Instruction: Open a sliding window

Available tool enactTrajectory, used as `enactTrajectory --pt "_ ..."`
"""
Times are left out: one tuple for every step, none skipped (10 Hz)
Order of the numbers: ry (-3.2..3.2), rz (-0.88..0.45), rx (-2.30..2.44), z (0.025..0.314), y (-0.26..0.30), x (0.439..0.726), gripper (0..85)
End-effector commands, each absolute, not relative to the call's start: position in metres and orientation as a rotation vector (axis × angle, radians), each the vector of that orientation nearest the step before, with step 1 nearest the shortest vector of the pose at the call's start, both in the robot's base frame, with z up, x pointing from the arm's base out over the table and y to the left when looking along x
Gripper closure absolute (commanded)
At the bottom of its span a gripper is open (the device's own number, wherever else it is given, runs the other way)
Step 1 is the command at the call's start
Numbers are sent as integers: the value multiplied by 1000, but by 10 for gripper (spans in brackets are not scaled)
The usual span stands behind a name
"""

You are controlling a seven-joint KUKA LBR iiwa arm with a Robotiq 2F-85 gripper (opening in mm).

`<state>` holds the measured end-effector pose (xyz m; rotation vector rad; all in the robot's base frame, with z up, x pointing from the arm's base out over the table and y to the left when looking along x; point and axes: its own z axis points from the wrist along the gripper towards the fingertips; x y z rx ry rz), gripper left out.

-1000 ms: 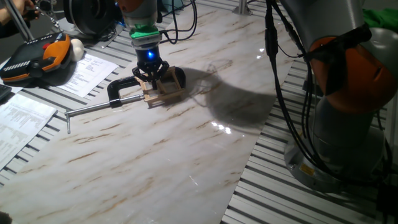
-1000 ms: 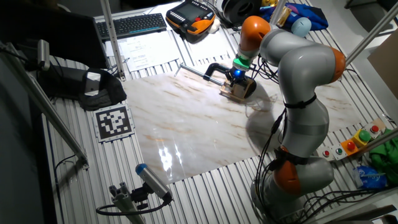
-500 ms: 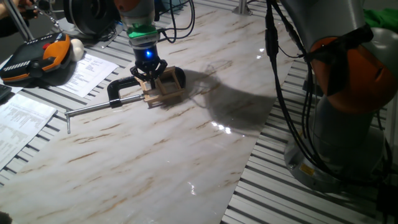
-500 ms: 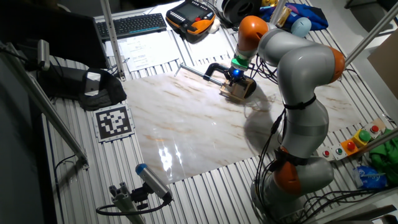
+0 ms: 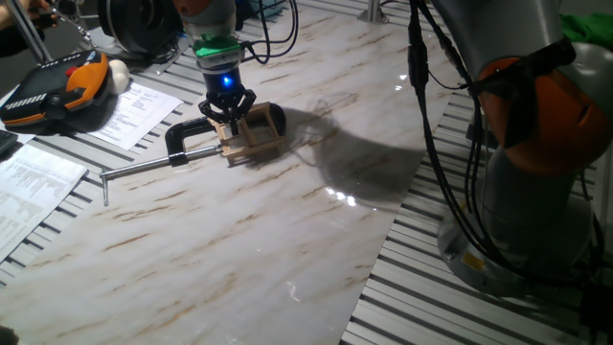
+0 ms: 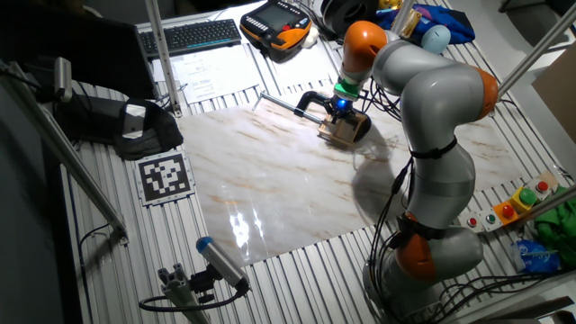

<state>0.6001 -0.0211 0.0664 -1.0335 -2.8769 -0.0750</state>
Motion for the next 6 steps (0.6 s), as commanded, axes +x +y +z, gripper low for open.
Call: enactTrajectory --pt "-2874 -90 -1025 66 -21 600 850" --pt "-2861 -119 -1027 66 -21 600 850" --pt "-2850 -113 -1032 66 -21 600 850" --pt "-2839 -108 -1024 66 -21 600 850" --pt "-2832 -109 -1013 66 -21 600 850" --pt "-2830 -111 -1012 66 -21 600 850"
